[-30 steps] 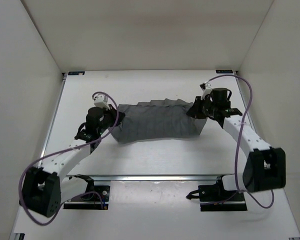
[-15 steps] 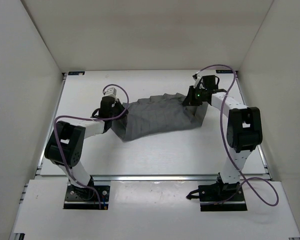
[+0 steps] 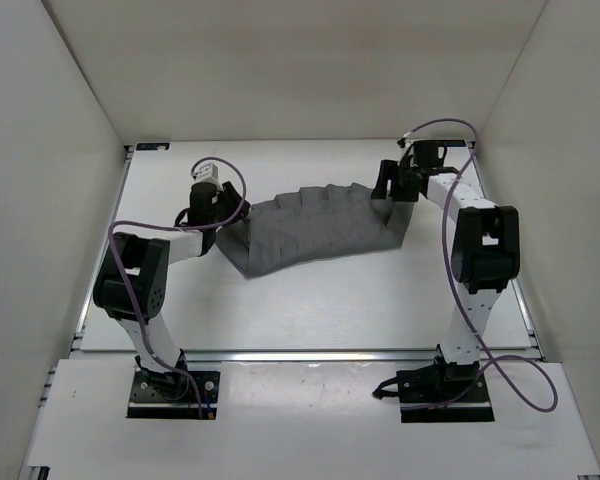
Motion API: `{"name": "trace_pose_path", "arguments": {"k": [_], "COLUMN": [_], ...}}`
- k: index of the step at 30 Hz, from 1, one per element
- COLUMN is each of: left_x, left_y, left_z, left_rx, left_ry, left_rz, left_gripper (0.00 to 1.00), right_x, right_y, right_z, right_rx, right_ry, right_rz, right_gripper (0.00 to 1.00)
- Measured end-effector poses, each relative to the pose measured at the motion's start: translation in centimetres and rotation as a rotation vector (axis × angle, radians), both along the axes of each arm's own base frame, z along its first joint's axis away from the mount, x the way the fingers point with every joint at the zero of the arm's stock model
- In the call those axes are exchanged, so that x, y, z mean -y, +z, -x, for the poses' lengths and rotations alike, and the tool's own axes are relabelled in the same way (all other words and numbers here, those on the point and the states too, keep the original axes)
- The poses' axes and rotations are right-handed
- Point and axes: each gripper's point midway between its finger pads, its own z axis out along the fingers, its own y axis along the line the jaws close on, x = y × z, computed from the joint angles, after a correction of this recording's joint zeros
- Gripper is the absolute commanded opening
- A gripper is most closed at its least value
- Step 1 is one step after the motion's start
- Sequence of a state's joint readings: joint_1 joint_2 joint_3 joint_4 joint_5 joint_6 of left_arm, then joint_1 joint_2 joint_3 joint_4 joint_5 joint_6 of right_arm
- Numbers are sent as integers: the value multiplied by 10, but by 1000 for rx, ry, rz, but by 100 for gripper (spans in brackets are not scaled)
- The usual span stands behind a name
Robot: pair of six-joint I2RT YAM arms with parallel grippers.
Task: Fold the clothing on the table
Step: Fold the skirt
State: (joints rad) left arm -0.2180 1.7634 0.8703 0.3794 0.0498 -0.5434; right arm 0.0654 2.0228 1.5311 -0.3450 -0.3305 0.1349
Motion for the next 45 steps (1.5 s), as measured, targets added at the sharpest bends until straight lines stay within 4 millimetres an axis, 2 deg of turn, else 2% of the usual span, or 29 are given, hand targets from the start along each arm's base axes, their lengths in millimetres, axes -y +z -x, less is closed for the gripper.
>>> {"name": "trace_pose_path", "arguments": {"k": [5,7,10,12,15,19,26,30,32,36,41,45], "left_x": [-1,4,18,27,36,30,36,36,32,23,13,6], "left_y": [34,47,65,69,61,31,2,-4,-10,-11,-7,-8], "left_z": [-21,-21,-7,14,41,57,64,72,83,90,91,93], "left_rx": [74,98,128,134,113,37,-43,-57,-71,-77,-61,-62], "left_ry": [-8,-26,-61,-87,-118,-107,-123,-122,-118,-100,-77,-54], "left_rz": [27,31,40,50,61,61,57,70,68,65,65,55], "left_gripper": [53,52,52,52,55,55,51,51,52,52,52,53], "right_x": [33,46,63,68,61,51,60,62,64,71,71,68], "right_y": [12,16,12,3,-7,-6,-13,-19,-24,-47,-47,-46], "right_z": [26,33,44,53,62,61,63,62,60,60,49,33], "right_rx": [0,3,-2,-26,-54,-46,-63,-73,-81,-138,-130,-121], "right_ry": [-77,-109,-152,-169,-153,-129,-176,-195,-200,-228,-231,-217], "right_rz": [-13,-29,-57,-63,-60,-74,-88,-108,-125,-145,-167,-176], "right_gripper": [64,63,62,60,60,60,60,59,59,58,57,54]}}
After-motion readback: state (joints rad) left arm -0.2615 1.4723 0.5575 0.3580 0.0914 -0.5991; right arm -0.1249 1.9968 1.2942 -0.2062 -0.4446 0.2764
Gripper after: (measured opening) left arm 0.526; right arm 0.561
